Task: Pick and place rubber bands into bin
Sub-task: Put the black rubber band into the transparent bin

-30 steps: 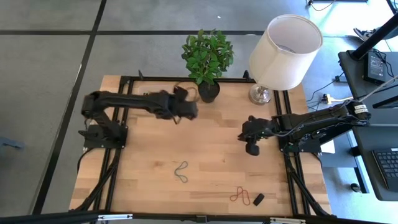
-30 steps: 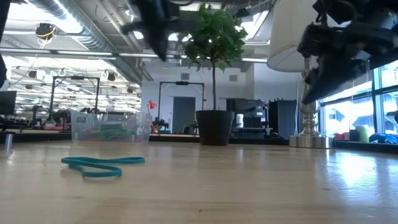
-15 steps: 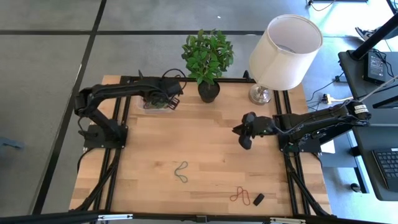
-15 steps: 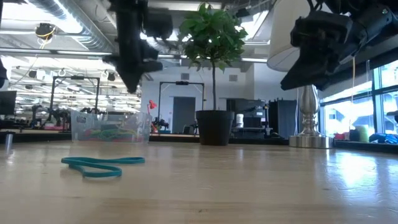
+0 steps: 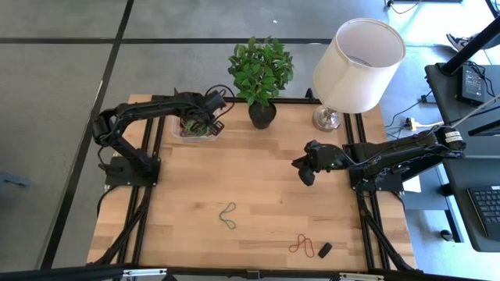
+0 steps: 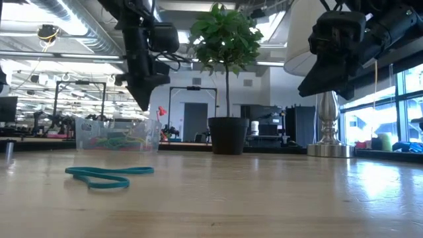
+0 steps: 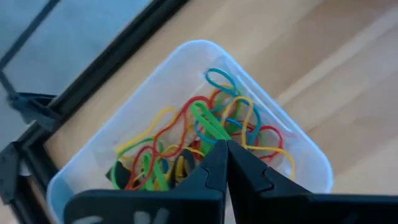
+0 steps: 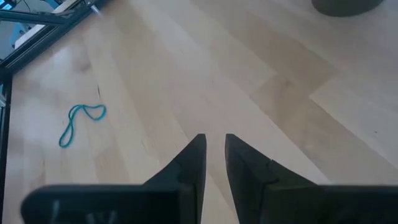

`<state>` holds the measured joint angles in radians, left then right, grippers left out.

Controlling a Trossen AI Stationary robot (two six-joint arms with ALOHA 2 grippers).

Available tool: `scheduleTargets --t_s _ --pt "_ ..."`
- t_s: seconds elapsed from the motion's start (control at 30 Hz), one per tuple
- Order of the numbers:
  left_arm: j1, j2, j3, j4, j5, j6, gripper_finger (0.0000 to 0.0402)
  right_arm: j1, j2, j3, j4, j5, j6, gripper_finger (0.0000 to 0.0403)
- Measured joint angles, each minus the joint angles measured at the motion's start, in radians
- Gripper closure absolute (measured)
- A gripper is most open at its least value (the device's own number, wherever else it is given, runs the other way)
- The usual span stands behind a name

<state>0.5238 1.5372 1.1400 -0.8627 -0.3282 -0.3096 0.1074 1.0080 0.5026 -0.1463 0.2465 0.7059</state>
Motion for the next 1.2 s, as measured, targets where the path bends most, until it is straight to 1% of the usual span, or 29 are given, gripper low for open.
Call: scheduleTargets --t_s 0.17,0.3,0.4,0.5,0.63,0.7,0.87,1.0,1.03,1.13,1.2 --pt "-0.008 -0.013 0.0 0.002 0.046 0.015 0.04 0.0 0.0 0.0 -0.015 0.0 -0.005 0.0339" --pt "-0.077 -0.046 0.0 0.027 0.055 0.019 0.0399 0.0 0.0 0.0 -0.017 -0.001 -0.008 0.0339" --pt "-0.156 -0.076 0.001 0.052 0.042 -0.018 0.04 0.0 0.0 0.0 -0.017 -0.002 -0.055 0.0339" --pt "-0.247 -0.094 0.001 0.076 0.01 -0.095 0.0399 0.0 0.0 0.0 -0.017 -0.004 -0.133 0.0339" --pt "-0.368 -0.098 0.001 0.113 0.001 -0.181 0.04 0.0 0.0 0.0 -0.016 -0.003 -0.196 0.0339" --pt "-0.433 -0.095 0.001 0.148 0.005 -0.175 0.0399 0.0 0.0 0.0 -0.014 -0.003 -0.239 0.0339" --pt "-0.608 -0.075 0.003 0.289 0.011 -0.067 0.04 0.0 0.0 0.0 -0.007 -0.003 -0.296 0.0339" --pt "-0.7 -0.05 0.002 0.344 0.016 -0.051 0.0399 0.0 0.0 0.0 -0.006 -0.007 -0.354 0.0339" --pt "-0.717 -0.044 0.002 0.34 0.021 -0.062 0.0399 0.0 0.0 0.0 -0.007 -0.026 -0.392 0.0339" --pt "-0.76 -0.022 0.002 0.345 0.04 -0.095 0.0399 0.001 0.0 0.021 -0.043 -0.128 -0.507 0.0342" --pt "-0.785 -0.006 0.002 0.344 0.036 -0.112 0.0399 0.018 0.003 0.058 -0.091 -0.179 -0.52 0.0352"
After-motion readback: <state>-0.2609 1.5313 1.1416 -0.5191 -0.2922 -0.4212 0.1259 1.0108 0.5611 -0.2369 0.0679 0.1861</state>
